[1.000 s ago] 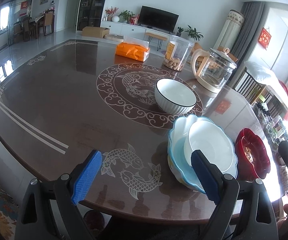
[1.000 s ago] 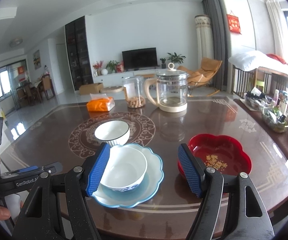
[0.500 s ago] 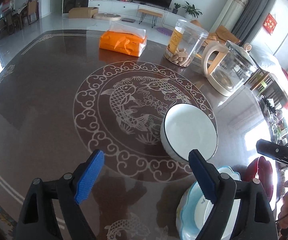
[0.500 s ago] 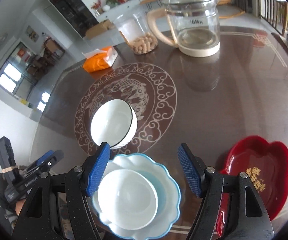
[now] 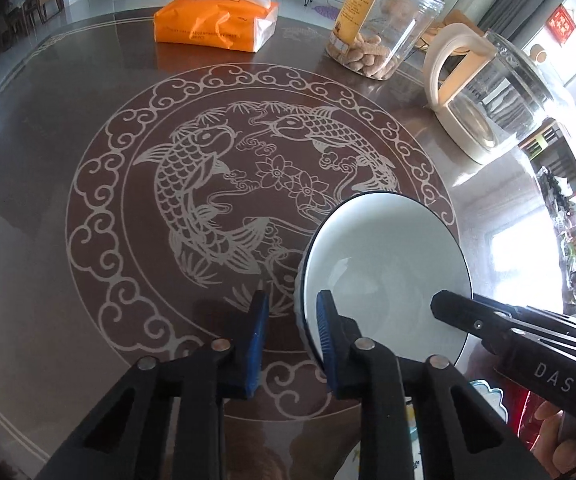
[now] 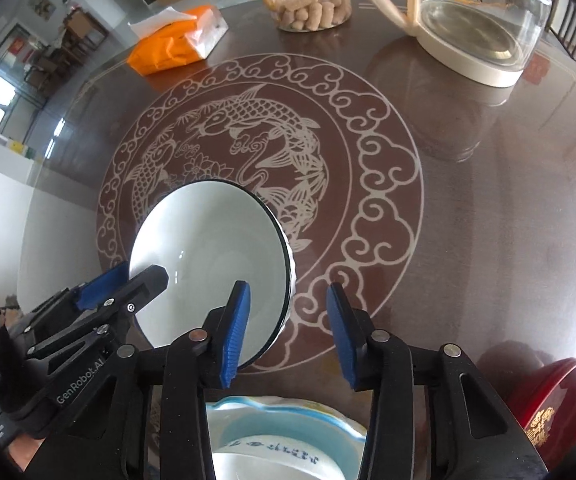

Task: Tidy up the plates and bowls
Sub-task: 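Reach both grippers to the black-rimmed ribbed white bowl rim and close, then carry the ribbed bowl with both grippers onto the blue-floral bowl and lower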

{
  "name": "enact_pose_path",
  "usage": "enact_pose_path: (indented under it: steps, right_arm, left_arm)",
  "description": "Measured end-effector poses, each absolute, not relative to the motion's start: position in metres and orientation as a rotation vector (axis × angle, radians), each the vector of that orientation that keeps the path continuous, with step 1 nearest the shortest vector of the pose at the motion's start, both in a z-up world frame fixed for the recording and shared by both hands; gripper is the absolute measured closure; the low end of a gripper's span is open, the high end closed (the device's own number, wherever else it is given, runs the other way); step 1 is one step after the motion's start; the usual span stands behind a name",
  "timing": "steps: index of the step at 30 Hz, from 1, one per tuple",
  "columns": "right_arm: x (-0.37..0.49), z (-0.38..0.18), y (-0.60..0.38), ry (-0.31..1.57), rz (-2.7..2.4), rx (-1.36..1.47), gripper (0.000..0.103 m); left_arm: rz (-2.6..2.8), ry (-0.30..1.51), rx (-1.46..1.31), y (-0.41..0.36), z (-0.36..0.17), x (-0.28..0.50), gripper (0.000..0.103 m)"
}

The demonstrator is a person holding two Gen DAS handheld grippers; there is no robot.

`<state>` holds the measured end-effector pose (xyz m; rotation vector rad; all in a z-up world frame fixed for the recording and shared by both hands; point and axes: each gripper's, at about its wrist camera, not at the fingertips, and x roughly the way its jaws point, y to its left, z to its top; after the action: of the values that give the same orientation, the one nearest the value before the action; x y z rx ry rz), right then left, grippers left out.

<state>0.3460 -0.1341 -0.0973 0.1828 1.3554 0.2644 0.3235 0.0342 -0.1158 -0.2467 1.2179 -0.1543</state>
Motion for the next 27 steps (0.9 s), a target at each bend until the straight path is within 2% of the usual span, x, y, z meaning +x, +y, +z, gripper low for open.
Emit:
enact_pose_path:
  steps: [1,2,7,11,18,22,27]
  right_arm:
    - [0.347,-0.101,-0.135,1.369,0.266,0.192,0.08]
    - [0.348,-0.103,-0.136,1.375,0.27,0.211,0.082]
    - [0.349,-0.108,-0.138,1.379,0.276,0.263,0.09]
    - [0.338,-0.088,-0.144,1.322,0.298,0.302,0.092]
    - [0.283,-0.015,-0.16,1.227,0.346,0.292,0.092]
    - [0.243,0.006,-0.17,1.219,0.348,0.254,0.092]
    - [0.21,-0.006,-0.181,1.249,0.314,0.233,0.092]
  left_arm:
    - [-0.166,1.213,-0.256,0.033,-0.116,0.323,0.087]
    - [-0.169,1.21,-0.255,0.032,-0.115,0.323,0.09]
    - [-0.165,1.187,-0.253,0.029,-0.103,0.317,0.091]
    - [-0.182,1.12,-0.209,0.026,-0.065,0.3,0.09]
    - [-0.265,1.057,-0.198,0.021,-0.003,0.238,0.089]
    - [-0.308,1.067,-0.213,0.012,-0.001,0.201,0.089]
    - [-0.324,1.103,-0.187,-0.007,-0.022,0.172,0.089]
